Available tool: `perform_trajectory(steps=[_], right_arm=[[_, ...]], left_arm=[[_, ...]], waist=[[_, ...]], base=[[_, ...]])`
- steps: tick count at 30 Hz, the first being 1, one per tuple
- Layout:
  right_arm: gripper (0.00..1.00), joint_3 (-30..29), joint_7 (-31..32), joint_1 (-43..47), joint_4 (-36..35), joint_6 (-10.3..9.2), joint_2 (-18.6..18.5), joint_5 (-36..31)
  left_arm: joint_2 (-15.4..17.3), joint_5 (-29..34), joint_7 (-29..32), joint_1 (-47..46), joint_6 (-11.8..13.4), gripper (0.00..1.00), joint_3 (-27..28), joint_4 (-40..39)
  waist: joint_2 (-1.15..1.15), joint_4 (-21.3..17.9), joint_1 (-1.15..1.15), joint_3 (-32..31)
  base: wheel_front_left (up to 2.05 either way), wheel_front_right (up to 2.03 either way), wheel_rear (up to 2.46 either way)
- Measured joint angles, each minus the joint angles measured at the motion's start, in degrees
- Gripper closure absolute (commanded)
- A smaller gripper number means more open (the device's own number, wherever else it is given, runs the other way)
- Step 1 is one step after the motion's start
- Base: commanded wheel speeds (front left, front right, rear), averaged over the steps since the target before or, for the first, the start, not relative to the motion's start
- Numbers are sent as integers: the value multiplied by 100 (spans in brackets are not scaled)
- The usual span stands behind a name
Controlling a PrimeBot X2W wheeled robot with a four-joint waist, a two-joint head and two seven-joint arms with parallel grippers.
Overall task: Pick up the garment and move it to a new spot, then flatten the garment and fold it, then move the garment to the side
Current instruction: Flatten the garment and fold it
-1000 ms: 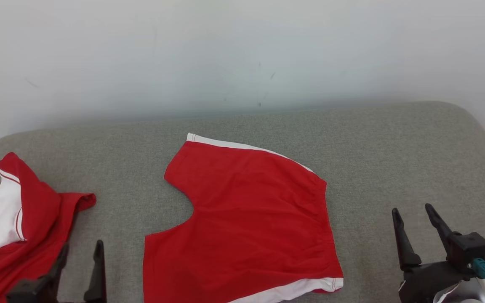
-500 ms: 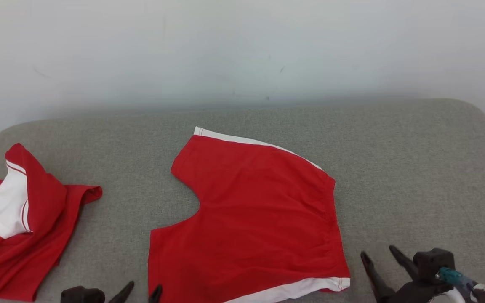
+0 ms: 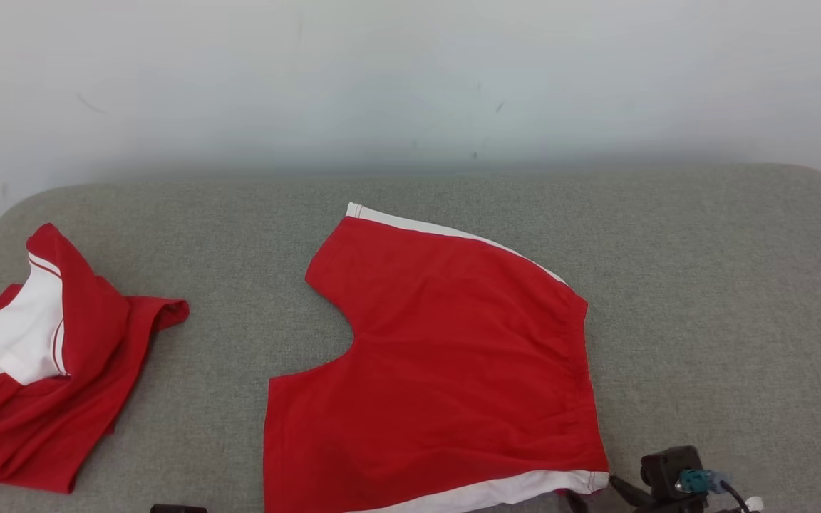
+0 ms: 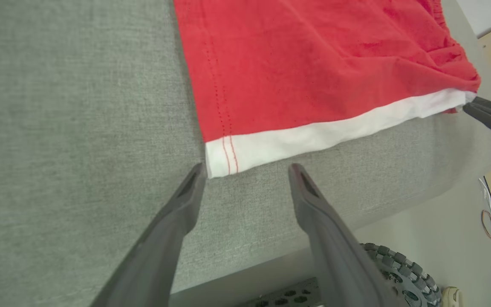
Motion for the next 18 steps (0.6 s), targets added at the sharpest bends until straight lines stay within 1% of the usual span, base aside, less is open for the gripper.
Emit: perform_trajectory(steps=[9, 15, 16, 17, 18], right_arm=[[0, 193, 378, -96, 186, 20, 20, -9], [0, 275, 477, -174, 303, 20, 45, -62], [24, 285, 480, -212, 325, 20, 67, -63], [59, 301, 479, -253, 328, 20, 77, -67], [100, 313, 474, -277, 327, 20, 79, -101]], left_arm=[[-56, -75, 310, -238, 2, 0, -48, 387], [-212, -89, 343, -383, 29, 0, -54, 625], [-238, -103, 338, -383, 29, 51, -52, 646], [-248, -105, 336, -388, 27, 68, -57, 664], [-241, -104, 334, -394, 16, 79, -64, 676]], waist=[[0, 46, 0, 39], [0, 75, 0, 76], [0, 77, 0, 82], [0, 80, 0, 89], [0, 81, 0, 99]], base=[[0, 0, 0], [0, 0, 0], [0, 0, 0], [0, 0, 0], [0, 0, 0]])
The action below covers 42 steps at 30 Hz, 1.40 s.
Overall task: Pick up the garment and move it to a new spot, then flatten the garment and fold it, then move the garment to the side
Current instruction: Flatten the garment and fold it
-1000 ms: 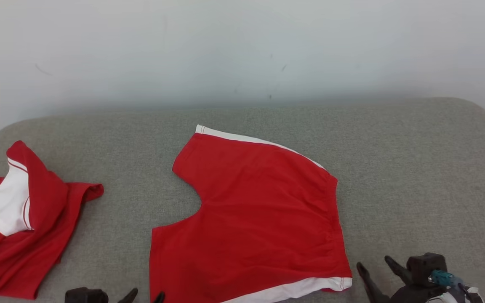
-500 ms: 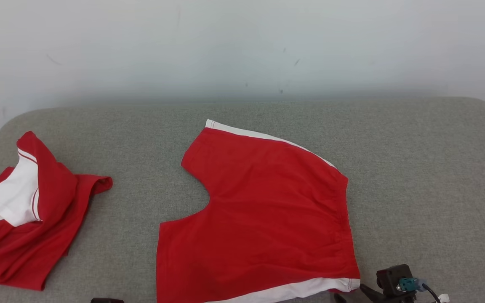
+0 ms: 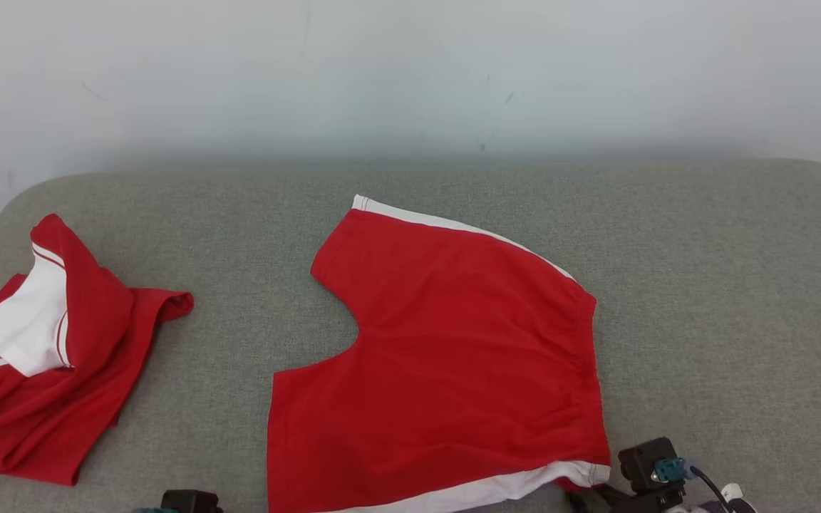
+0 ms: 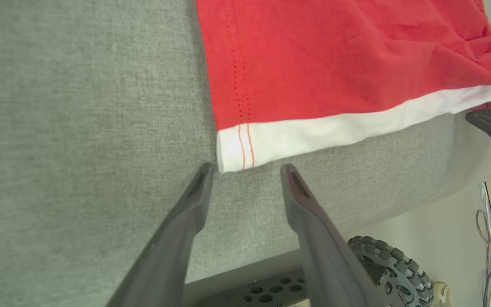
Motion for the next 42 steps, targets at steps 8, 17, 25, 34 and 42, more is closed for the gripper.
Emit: perform_trajectory(steps=[8, 17, 25, 34, 42], right_arm=[[100, 14, -59, -104, 34, -3, -7, -110], [100, -1, -155, -193, 35, -3, -82, -145], [0, 9, -158, -183, 11, -10, -114, -208], [0, -8, -231, -57, -304, -54, -183, -220], [0, 44, -249, -59, -296, -54, -188, -221]], left_arm=[[-2, 12, -137, -155, -13, 100, 8, 147], [5, 26, -294, -201, -20, 100, -23, 231], [10, 67, -447, -214, -60, 77, -31, 324], [3, 165, -620, -210, -14, 0, -25, 253], [-49, 214, -602, -208, -4, 0, -144, 388]], waist=[[0, 15, 0, 60], [0, 13, 0, 70], [0, 3, 0, 42], [0, -9, 0, 31], [0, 15, 0, -64]], base=[[0, 0, 0], [0, 0, 0], [0, 0, 0], [0, 0, 0], [0, 0, 0]])
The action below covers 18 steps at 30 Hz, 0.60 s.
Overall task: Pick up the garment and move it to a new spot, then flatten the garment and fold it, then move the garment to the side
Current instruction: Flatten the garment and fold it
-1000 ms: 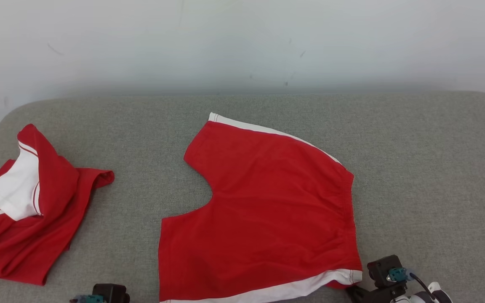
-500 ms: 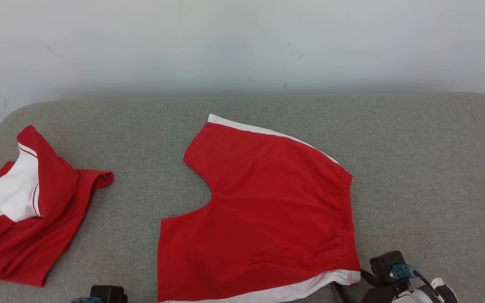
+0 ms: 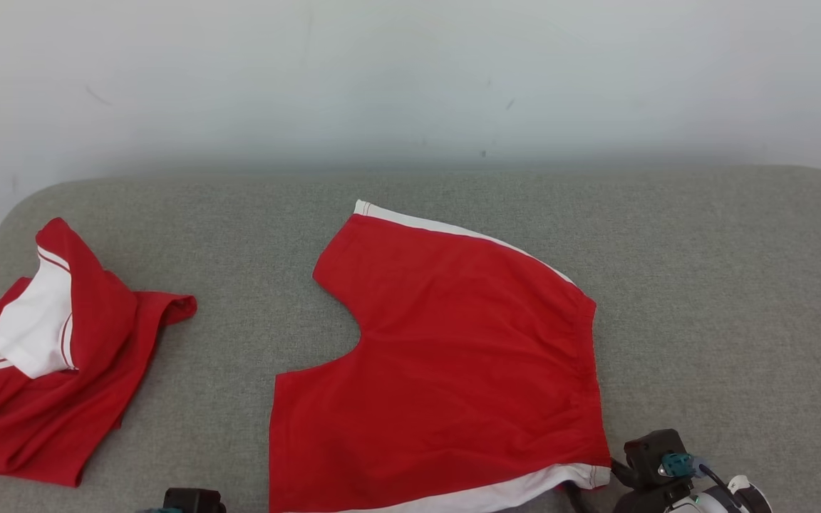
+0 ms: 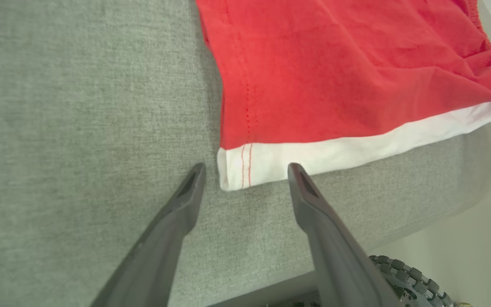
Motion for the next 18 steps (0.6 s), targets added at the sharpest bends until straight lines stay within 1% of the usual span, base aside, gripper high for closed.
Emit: perform_trajectory(steps=[2, 3, 4, 5, 6, 7, 13, 18], right_arm=[[0, 15, 1, -1, 27, 1, 7, -4], [2, 21, 3, -1, 59, 4, 7, -4], [32, 23, 2, -1, 99, 8, 5, -4], [100, 31, 3, -1, 111, 34, 5, -3], [100, 36, 2, -1, 112, 60, 8, -3], [100, 41, -4, -2, 111, 59, 13, -3], [100, 35, -37, -3, 129, 78, 14, -3], [100, -19, -75, 1, 109, 100, -18, 3]], left_arm=[[-40, 15, 2, -8, 7, 0, -3, 69], [-58, 22, 4, -9, 18, 0, -5, 122], [-98, 11, 4, -10, 18, 0, 0, 166], [-118, 10, 0, -10, 18, 0, -9, 183], [-134, 1, -1, -10, 18, 48, -10, 197], [-148, -31, -2, -9, 18, 100, -10, 212], [-142, 13, -108, -8, 16, 100, -30, 290], [-44, 32, -320, -7, 18, 100, 64, 174]], waist=[[0, 5, 0, -17], [0, 9, 0, -29], [0, 14, 0, -44], [0, 20, 0, -56], [0, 26, 0, -63], [0, 28, 0, -66], [0, 42, 0, -82], [0, 47, 0, -106]], base=[[0, 0, 0], [0, 0, 0], [0, 0, 0], [0, 0, 0], [0, 0, 0], [0, 0, 0], [0, 0, 0], [0, 0, 0]])
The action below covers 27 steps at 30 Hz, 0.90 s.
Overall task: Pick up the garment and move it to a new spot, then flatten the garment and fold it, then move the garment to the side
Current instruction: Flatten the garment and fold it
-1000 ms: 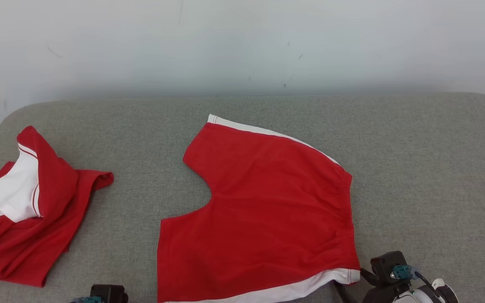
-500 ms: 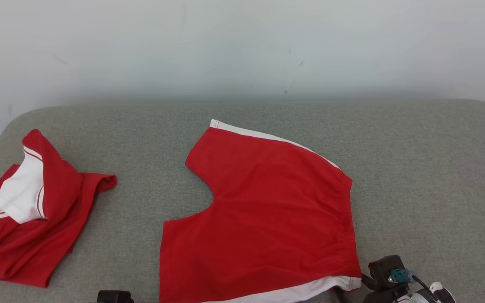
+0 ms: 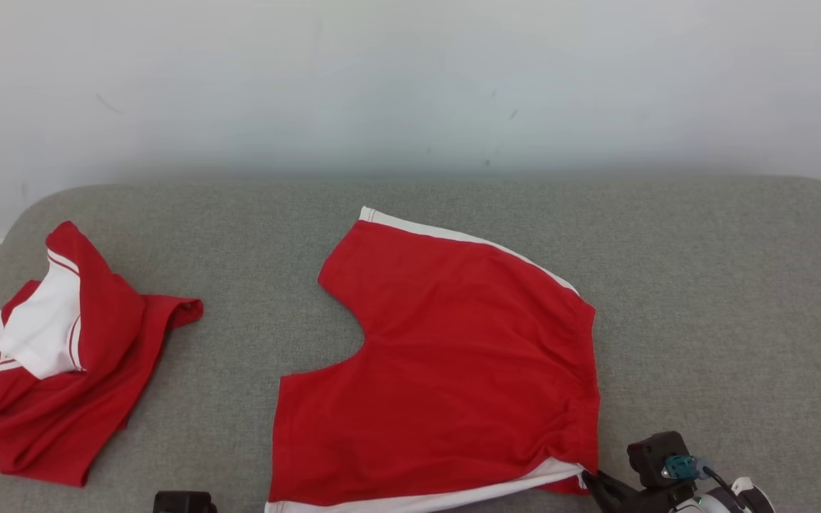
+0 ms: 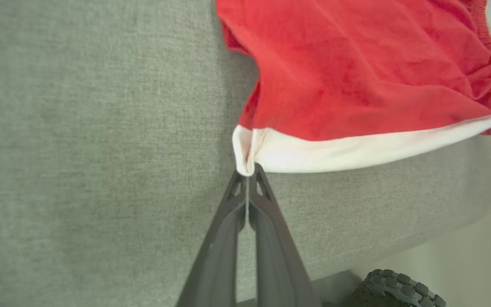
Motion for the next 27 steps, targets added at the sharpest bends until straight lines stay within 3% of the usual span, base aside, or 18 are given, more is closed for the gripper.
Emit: perform_trajectory(steps=[9, 16, 27], right_arm=[[100, -37, -11, 73, -175, 54, -40, 118], [100, -186, 80, 98, -573, 205, -74, 454], [100, -456, 499, -688, -1072, 368, -76, 928]], left_arm=[[186, 157, -145, 25, 22, 100, -23, -359], [323, 135, -299, -13, -11, 100, 165, -950], [868, 18, 66, -1512, -125, 100, 297, -1477]], waist=[[0, 2, 0, -4], [0, -48, 0, 84], [0, -245, 0, 483]], base=[[0, 0, 0], [0, 0, 0], [0, 0, 0]])
